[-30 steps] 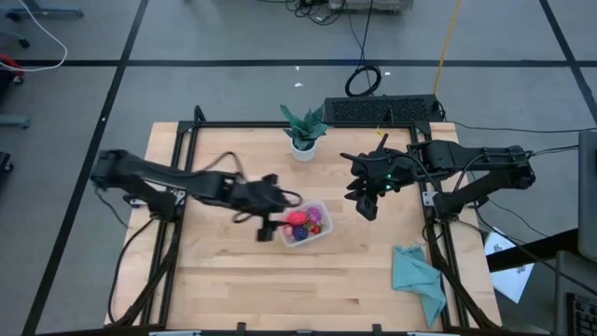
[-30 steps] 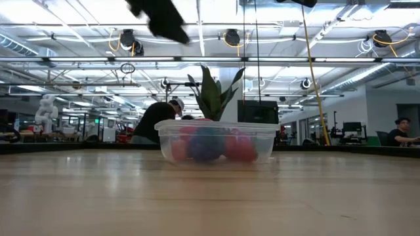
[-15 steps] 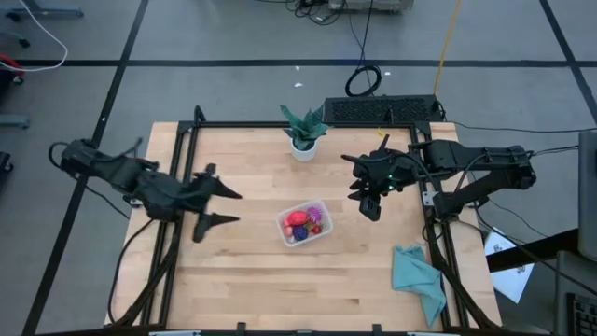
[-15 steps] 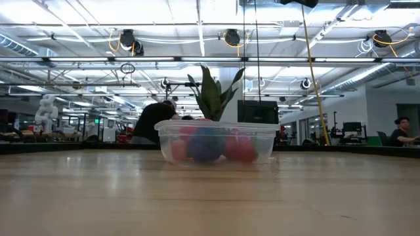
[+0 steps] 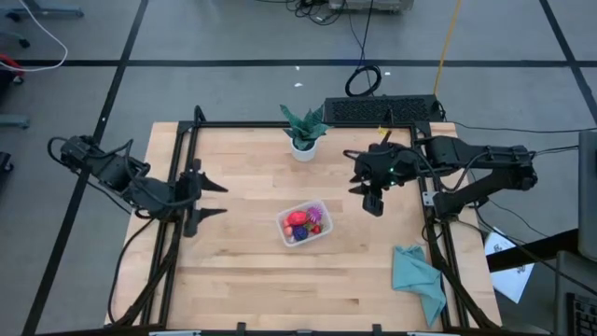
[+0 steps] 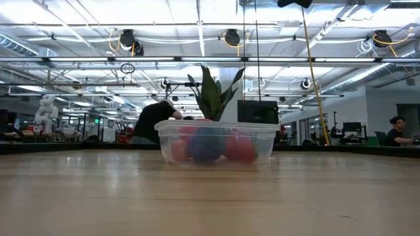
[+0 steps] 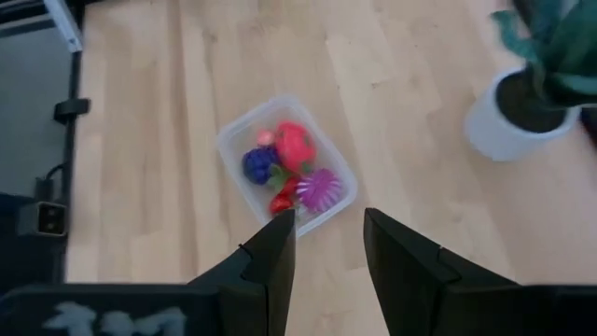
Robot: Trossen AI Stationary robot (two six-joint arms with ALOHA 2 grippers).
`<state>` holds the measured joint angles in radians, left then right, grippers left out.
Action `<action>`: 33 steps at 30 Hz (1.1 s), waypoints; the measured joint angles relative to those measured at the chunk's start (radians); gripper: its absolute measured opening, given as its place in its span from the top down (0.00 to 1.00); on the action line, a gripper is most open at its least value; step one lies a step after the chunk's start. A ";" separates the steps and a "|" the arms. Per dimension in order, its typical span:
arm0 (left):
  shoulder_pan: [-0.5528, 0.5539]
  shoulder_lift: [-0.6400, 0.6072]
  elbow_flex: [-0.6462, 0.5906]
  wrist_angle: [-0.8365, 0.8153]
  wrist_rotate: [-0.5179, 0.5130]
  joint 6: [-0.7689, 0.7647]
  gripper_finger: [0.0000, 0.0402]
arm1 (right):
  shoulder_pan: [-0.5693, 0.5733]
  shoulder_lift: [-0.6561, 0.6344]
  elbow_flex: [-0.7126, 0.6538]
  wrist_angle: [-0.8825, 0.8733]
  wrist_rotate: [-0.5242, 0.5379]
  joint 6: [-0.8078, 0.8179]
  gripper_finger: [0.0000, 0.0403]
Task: Pick and placing Produce into tupperware
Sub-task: Return to Home Position
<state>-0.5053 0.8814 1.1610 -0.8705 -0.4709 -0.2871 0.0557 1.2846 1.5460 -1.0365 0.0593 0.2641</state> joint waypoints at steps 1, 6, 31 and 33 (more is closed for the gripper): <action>0.000 -0.002 0.000 -0.014 -0.032 0.005 0.40 | -0.011 -0.004 0.000 0.000 0.007 -0.013 0.70; 0.001 -0.037 0.000 -0.065 -0.172 0.040 0.40 | -0.066 -0.058 0.000 0.000 0.129 -0.066 0.71; 0.001 -0.443 -0.073 -0.366 -0.300 -0.183 0.40 | -0.125 -0.483 -0.022 -0.073 0.127 -0.144 0.94; 0.001 -0.476 -0.131 -0.368 -0.300 -0.194 0.40 | -0.125 -0.524 -0.060 -0.075 0.126 -0.128 0.94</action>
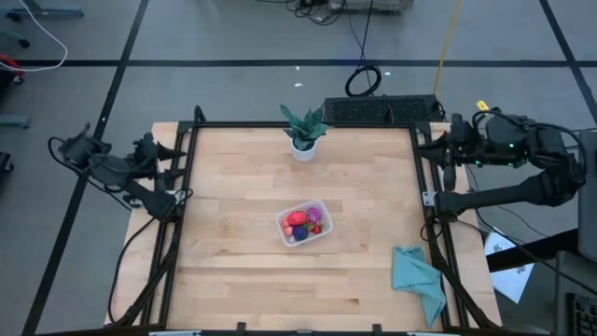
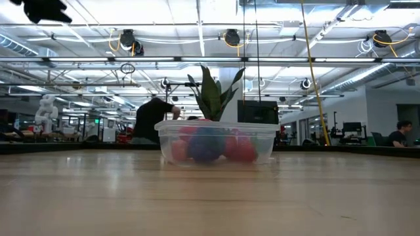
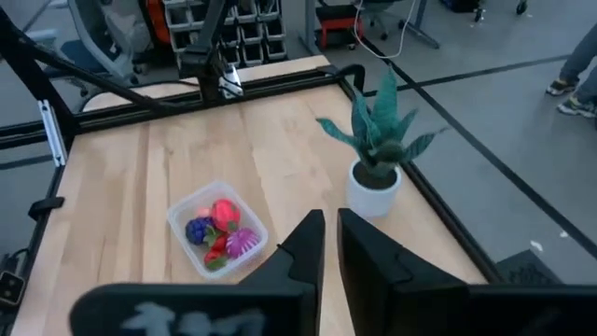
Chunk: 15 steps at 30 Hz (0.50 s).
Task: Pick and placing Produce into tupperware
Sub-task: Return to Home Position
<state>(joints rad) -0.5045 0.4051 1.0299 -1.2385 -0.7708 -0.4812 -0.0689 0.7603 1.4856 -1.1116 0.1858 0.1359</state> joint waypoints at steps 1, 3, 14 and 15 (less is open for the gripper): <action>0.000 -0.019 -0.030 0.005 0.000 -0.007 0.40 | 0.000 -0.025 -0.024 0.000 0.000 0.006 0.95; 0.000 -0.066 -0.090 0.012 -0.001 -0.030 0.40 | 0.000 -0.074 -0.082 0.003 -0.001 0.022 0.95; 0.000 -0.194 -0.370 0.298 0.036 -0.077 0.40 | 0.000 -0.413 -0.535 0.317 -0.021 0.026 0.96; 0.000 -0.192 -0.398 0.343 0.037 -0.078 0.40 | 0.001 -0.439 -0.579 0.355 -0.035 0.026 0.96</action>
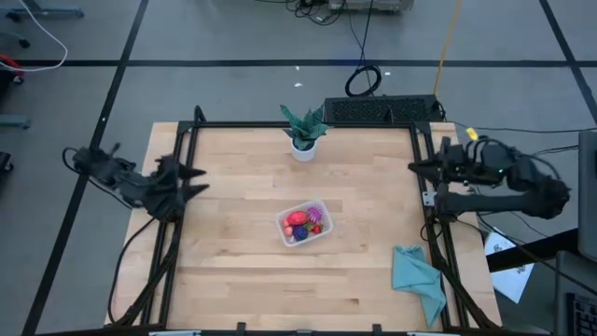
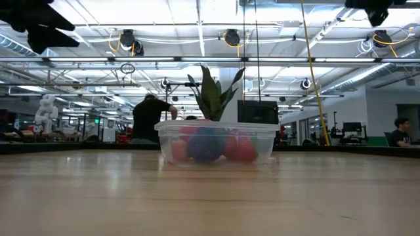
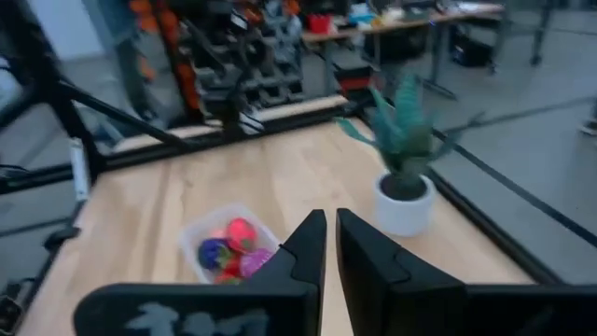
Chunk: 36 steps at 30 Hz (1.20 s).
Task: Pick and placing Produce into tupperware
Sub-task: Return to Home Position
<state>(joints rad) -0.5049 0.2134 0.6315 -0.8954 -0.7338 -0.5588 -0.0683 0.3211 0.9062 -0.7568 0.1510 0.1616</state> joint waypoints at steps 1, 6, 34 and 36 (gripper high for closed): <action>0.000 0.005 -0.034 0.058 0.000 0.004 0.40 | 0.000 -0.024 -0.045 0.040 -0.017 0.003 0.96; 0.000 0.056 -0.198 0.371 0.027 0.131 0.40 | 0.000 -0.099 -0.255 0.228 -0.103 0.020 0.96; 0.559 0.088 -0.380 0.845 0.337 0.473 0.40 | -0.078 -0.145 -0.518 0.551 -0.100 -0.069 0.96; 0.572 0.039 -0.379 0.844 0.356 0.476 0.40 | -0.091 -0.171 -0.518 0.548 -0.100 -0.057 0.96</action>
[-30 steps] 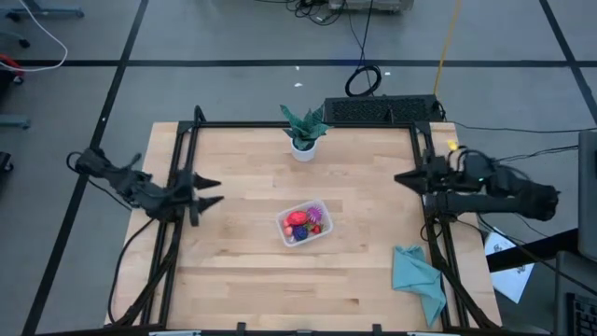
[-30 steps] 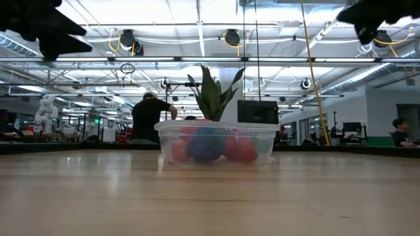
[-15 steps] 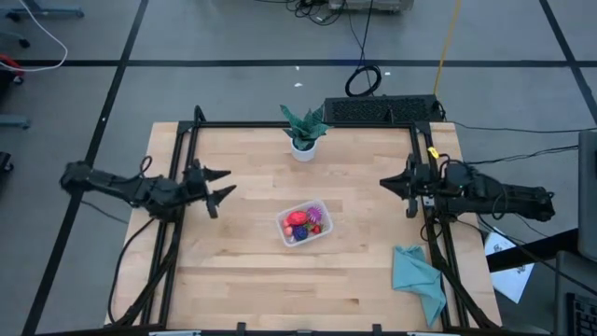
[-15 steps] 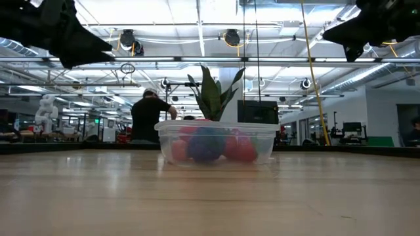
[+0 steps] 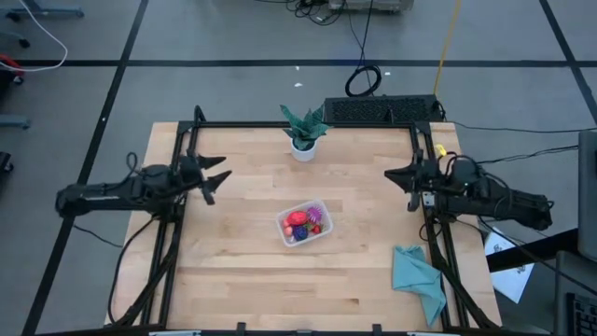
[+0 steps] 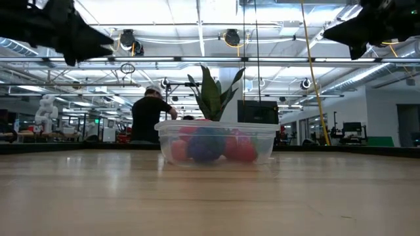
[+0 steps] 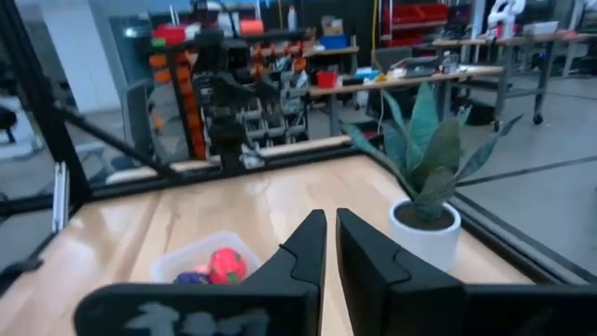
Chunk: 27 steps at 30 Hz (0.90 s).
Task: Pick and placing Produce into tupperware
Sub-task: Return to Home Position
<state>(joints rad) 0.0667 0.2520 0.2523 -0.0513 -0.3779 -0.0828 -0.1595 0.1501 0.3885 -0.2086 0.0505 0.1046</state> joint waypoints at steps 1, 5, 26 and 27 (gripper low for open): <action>0.001 -0.029 0.000 -0.005 0.014 0.000 0.40 | -0.003 -0.014 0.000 0.000 0.000 0.007 0.96; -0.021 -0.146 0.002 -0.090 0.124 0.002 0.40 | -0.003 -0.081 0.000 -0.001 -0.026 0.010 0.96; -0.283 -0.248 -0.080 -0.114 0.010 0.011 0.40 | -0.003 -0.149 -0.190 0.192 -0.135 0.031 0.96; -0.292 -0.249 -0.095 -0.097 -0.010 0.015 0.40 | -0.003 -0.149 -0.192 0.191 -0.134 0.037 0.96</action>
<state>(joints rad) -0.2253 0.0032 0.1572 -0.1480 -0.3875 -0.0679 -0.1623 0.0013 0.1960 -0.0174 -0.0839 0.1414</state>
